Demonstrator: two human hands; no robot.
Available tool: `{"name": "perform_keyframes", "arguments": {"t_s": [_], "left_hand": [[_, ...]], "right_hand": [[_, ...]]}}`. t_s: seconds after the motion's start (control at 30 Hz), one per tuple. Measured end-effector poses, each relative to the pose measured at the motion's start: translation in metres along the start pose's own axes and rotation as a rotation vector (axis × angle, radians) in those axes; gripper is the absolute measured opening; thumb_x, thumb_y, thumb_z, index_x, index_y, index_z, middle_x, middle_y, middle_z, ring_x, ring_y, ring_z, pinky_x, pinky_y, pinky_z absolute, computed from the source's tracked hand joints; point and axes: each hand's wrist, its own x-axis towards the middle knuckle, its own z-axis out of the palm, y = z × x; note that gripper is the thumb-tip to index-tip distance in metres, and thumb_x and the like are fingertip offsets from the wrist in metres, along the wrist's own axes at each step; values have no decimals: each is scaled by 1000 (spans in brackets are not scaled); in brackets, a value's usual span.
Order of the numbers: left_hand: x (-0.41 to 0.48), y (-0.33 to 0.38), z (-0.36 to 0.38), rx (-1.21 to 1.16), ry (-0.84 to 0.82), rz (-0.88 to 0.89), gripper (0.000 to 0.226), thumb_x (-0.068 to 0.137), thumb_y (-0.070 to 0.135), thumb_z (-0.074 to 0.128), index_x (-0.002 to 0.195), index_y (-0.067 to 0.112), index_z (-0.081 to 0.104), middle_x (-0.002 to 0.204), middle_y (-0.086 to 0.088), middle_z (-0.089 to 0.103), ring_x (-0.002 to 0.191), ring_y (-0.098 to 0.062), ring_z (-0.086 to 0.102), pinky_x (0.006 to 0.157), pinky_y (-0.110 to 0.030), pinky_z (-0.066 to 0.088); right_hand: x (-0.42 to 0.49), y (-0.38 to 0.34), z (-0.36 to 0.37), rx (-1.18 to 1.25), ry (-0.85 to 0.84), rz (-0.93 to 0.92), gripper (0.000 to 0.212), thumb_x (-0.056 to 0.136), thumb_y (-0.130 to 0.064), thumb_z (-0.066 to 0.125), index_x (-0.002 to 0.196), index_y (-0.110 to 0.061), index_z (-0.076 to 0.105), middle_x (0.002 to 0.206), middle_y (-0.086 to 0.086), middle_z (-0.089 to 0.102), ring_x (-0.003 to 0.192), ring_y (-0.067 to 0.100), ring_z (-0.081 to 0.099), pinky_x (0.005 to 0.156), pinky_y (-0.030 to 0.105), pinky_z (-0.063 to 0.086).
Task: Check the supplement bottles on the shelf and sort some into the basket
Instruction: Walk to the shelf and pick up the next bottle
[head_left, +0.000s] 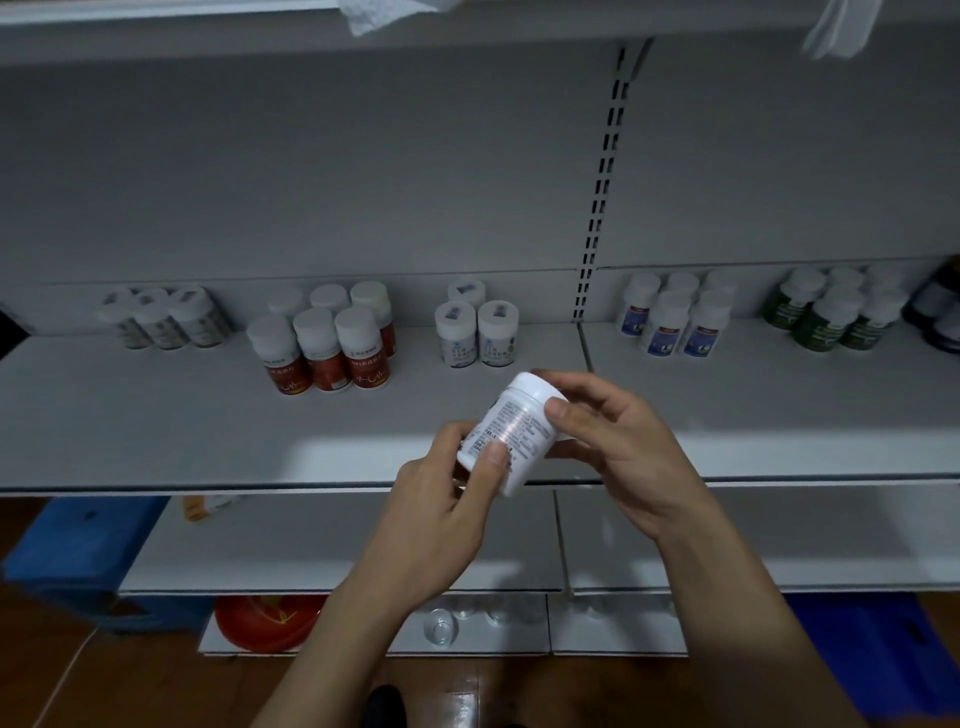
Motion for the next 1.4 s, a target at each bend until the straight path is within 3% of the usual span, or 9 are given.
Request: {"name": "perform_keyframes", "arguments": {"t_s": [0.1, 0.17, 0.27, 0.4, 0.57, 0.73, 1.0, 1.23, 1.4], "left_hand": [[0, -12, 1, 96, -37, 12, 60, 76, 67, 61, 124, 34, 48, 112, 21, 54, 100, 4, 54, 79, -14, 45], [2, -18, 3, 187, -9, 36, 67, 68, 60, 72, 123, 32, 45, 117, 18, 48, 107, 1, 49, 85, -20, 45], [6, -20, 7, 262, 51, 70, 56, 71, 48, 77, 113, 29, 44, 112, 12, 50, 104, -5, 49, 82, -22, 45], [7, -21, 8, 205, 77, 94, 53, 73, 38, 80, 109, 27, 43, 110, 10, 52, 99, 0, 48, 79, -5, 36], [5, -11, 8, 84, 28, 108, 59, 72, 45, 79, 120, 33, 48, 113, 18, 52, 103, 0, 52, 81, -21, 46], [6, -7, 9, 23, 4, 46, 62, 69, 48, 81, 121, 38, 50, 109, 20, 55, 97, 6, 53, 78, -12, 45], [23, -21, -1, -73, -115, 44, 57, 74, 37, 79, 125, 37, 52, 111, 19, 64, 101, -3, 60, 80, -22, 52], [63, -36, -12, 447, -113, 141, 64, 86, 52, 63, 142, 29, 41, 135, 8, 52, 125, -12, 46, 103, -30, 40], [97, -41, -28, 620, -99, 156, 58, 88, 51, 61, 136, 21, 49, 131, -4, 56, 122, -25, 50, 101, -42, 42]], "right_hand": [[0, 2, 2, -107, 12, -50, 48, 66, -8, 78, 112, -15, 67, 100, 2, 73, 92, 13, 67, 74, 22, 54], [-2, 3, 4, -229, -31, -105, 64, 61, 5, 84, 115, -22, 65, 105, 1, 68, 96, 9, 64, 78, 22, 53], [-7, 0, 6, -427, -150, -219, 80, 56, -1, 86, 122, -37, 59, 109, -7, 62, 102, 7, 61, 90, 19, 48], [-13, -9, 8, -588, -196, -286, 81, 59, -2, 87, 126, -38, 58, 111, -12, 59, 109, 10, 58, 93, 16, 44], [-8, -7, 15, -396, 94, -138, 49, 67, -10, 85, 109, -26, 66, 94, -3, 62, 79, 1, 62, 72, 18, 53], [-5, -4, 13, -267, 137, 43, 42, 69, -34, 76, 106, -16, 68, 93, 11, 64, 72, 7, 67, 59, 24, 54], [2, -12, 1, -462, -126, -53, 43, 75, -3, 78, 110, -26, 68, 108, -10, 71, 106, 6, 63, 88, 29, 55], [56, -30, -6, -915, 116, -192, 42, 64, -18, 86, 100, -27, 66, 98, -14, 68, 87, 3, 63, 70, 10, 45], [127, -41, -29, -1112, 260, -181, 37, 72, -15, 82, 102, -15, 61, 109, 10, 63, 94, 23, 57, 72, 28, 41]]}}
